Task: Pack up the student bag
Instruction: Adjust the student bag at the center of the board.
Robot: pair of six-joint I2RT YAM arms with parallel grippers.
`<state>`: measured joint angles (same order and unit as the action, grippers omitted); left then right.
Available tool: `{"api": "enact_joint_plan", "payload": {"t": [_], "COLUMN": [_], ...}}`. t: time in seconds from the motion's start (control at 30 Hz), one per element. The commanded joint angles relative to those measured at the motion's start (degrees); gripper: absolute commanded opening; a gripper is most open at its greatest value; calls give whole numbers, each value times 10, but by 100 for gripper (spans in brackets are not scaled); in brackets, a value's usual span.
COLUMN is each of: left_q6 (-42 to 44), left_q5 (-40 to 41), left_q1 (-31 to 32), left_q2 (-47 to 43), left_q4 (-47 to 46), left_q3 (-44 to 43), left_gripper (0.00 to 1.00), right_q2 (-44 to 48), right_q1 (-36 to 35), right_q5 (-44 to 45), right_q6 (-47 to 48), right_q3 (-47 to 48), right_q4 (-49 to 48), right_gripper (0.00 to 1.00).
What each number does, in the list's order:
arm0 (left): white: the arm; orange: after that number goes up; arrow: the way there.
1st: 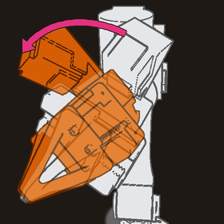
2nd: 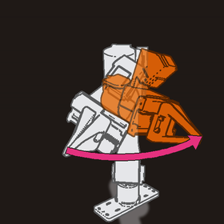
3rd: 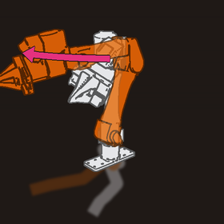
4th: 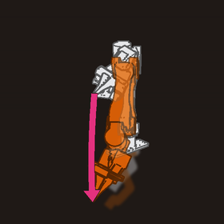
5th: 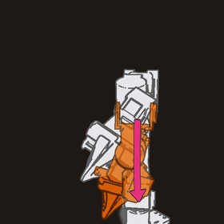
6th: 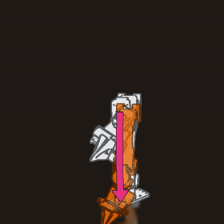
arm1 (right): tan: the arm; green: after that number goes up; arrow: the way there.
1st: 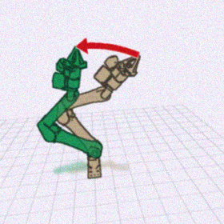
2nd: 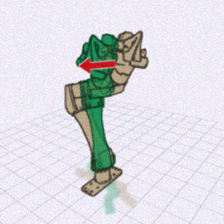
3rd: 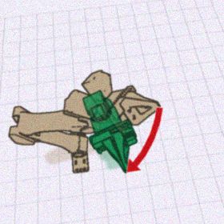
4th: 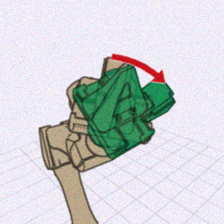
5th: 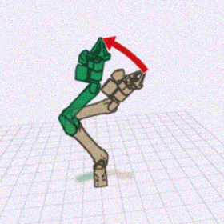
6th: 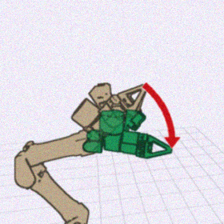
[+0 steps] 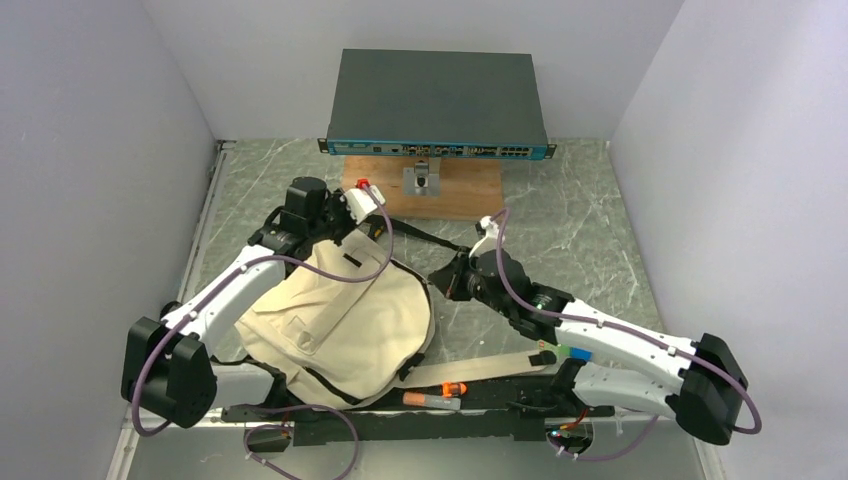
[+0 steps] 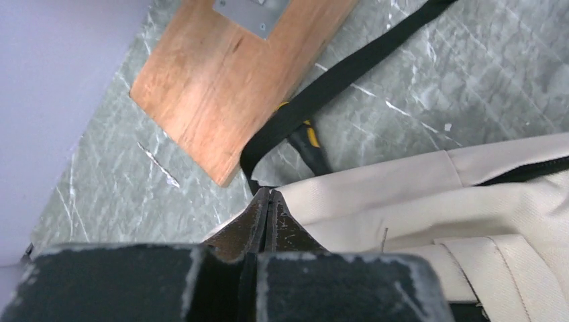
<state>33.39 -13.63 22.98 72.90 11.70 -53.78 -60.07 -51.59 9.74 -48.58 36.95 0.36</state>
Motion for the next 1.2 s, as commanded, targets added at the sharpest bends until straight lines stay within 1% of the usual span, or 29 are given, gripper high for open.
{"api": "enact_joint_plan", "payload": {"t": [0.0, 0.1, 0.13, 0.17, 0.2, 0.23, 0.3, 0.33, 0.37, 0.47, 0.5, 0.53, 0.57, 0.63, 0.67, 0.8, 0.83, 0.93, 0.97, 1.0, 1.07, 1.1, 1.13, 1.17], "left_q6": [-21, -40, -51, -69, -93, -121, -194, -225, -261, -406, -443, -479, -503, -520, -516, -475, -472, -487, -491, -498, -502, -501, -503, -506], "left_q5": [-12, -104, -125, -124, -107, -67, -28, -26, -23, -8, -2, 12, 19, 43, 61, 133, 134, 204, 230, 259, 289, 293, 296, 306], "left_q1": [1, 5, 9, 15, 27, 34, 38, 38, 38, 38, 39, 42, 44, 57, 69, 128, 137, 141, 141, 139, 128, 120, 109, 100], "left_q2": [-15, -8, -10, -15, -19, -24, -36, -42, -52, -74, -80, -85, -89, -97, -99, -65, -49, 6, 17, 26, 42, 51, 60, 66], "left_q4": [-23, 43, 53, 58, 63, 65, 69, 79, 85, 103, 109, 116, 120, 110, 105, 132, 142, 192, 202, 210, 216, 222, 230, 235], "left_q3": [-24, -69, -74, -77, -80, -83, -88, -93, -94, -83, -71, -57, -39, 3, 21, 17, 11, -6, -7, -8, -11, -18, -26, -33], "left_gripper": [0, 0, 0, 2, 10, 18, 38, 49, 64, 78, 82, 82, 86, 99, 99, 100, 99, 94, 90, 77, 62, 50, 34, 8], "right_q2": [-5, -70, -89, -103, -117, -133, -147, -140, -130, -102, -95, -92, -92, -98, -100, -124, -130, -142, -146, -148, -155, -163, -173, -184], "right_q1": [-13, 54, 68, 75, 81, 87, 89, 89, 90, 89, 90, 90, 90, 90, 90, 91, 91, 91, 91, 91, 91, 91, 91, 91], "right_q5": [1, -88, -110, -117, -127, -141, -151, -162, -171, -177, -183, -191, -195, -201, -198, -185, -186, -209, -211, -213, -213, -212, -213, -210], "right_q6": [32, 67, 91, 108, 124, 138, 155, 162, 170, 197, 204, 206, 204, 190, 178, 136, 131, 118, 113, 108, 97, 91, 88, 85], "right_q3": [-3, 54, 77, 100, 121, 146, 164, 152, 141, 118, 112, 108, 107, 110, 110, 140, 149, 165, 168, 171, 169, 170, 177, 184], "right_q4": [-44, -60, -68, -62, -54, -31, 6, 2, 2, 32, 35, 35, 35, 29, 18, 15, 17, 7, 9, 9, -1, -1, -8, -19], "right_gripper": [0, 0, 0, 0, 0, 0, 0, 0, 0, 0, 0, 0, 0, 0, 0, 0, 0, 0, 0, 0, 0, 0, 0, 0]}}
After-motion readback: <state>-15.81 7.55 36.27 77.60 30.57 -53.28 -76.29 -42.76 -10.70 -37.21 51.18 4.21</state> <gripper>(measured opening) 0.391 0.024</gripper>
